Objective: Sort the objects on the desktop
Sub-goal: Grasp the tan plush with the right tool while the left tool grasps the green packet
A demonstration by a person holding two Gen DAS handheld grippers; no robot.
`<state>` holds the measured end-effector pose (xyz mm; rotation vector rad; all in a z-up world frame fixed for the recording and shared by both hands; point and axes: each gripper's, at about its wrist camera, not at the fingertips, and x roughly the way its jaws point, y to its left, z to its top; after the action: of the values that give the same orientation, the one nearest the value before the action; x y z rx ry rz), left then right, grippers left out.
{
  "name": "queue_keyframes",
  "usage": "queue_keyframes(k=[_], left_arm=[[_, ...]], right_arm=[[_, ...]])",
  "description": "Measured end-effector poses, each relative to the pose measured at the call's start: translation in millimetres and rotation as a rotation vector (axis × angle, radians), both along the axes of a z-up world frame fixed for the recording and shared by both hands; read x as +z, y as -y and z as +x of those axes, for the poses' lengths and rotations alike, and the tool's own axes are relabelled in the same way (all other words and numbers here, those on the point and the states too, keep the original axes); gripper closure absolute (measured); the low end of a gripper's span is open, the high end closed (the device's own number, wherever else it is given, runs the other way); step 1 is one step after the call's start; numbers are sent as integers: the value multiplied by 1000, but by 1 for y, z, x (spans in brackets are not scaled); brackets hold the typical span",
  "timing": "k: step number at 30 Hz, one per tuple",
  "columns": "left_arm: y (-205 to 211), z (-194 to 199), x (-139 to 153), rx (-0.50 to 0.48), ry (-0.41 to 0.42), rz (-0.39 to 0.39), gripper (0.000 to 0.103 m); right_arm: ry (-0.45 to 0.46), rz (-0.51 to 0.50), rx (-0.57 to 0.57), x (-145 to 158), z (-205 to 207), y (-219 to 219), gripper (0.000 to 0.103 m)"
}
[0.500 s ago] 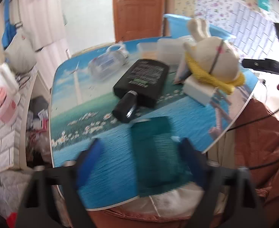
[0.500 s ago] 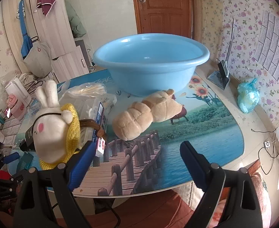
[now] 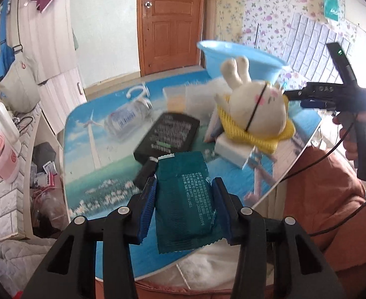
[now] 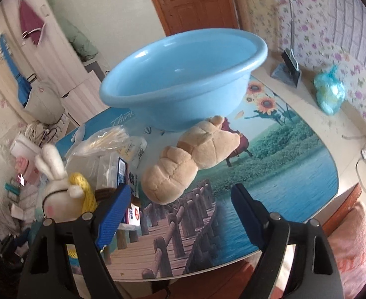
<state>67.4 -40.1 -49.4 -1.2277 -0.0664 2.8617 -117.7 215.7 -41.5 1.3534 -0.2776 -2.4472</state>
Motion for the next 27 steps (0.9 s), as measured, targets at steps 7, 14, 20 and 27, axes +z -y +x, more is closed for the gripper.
queue_keyframes(k=[7, 14, 20, 27], left_arm=[[9, -19, 22, 45, -45, 9, 59], [10, -34, 36, 51, -73, 17, 59], [12, -45, 47, 52, -91, 36, 59], [5, -61, 64, 42, -122, 42, 59]], right_arm=[[97, -57, -22, -15, -22, 9, 22], [101, -58, 64, -21, -18, 15, 57], [-14, 0, 66, 7, 3, 0, 57], [-132, 18, 85, 51, 24, -12, 57]])
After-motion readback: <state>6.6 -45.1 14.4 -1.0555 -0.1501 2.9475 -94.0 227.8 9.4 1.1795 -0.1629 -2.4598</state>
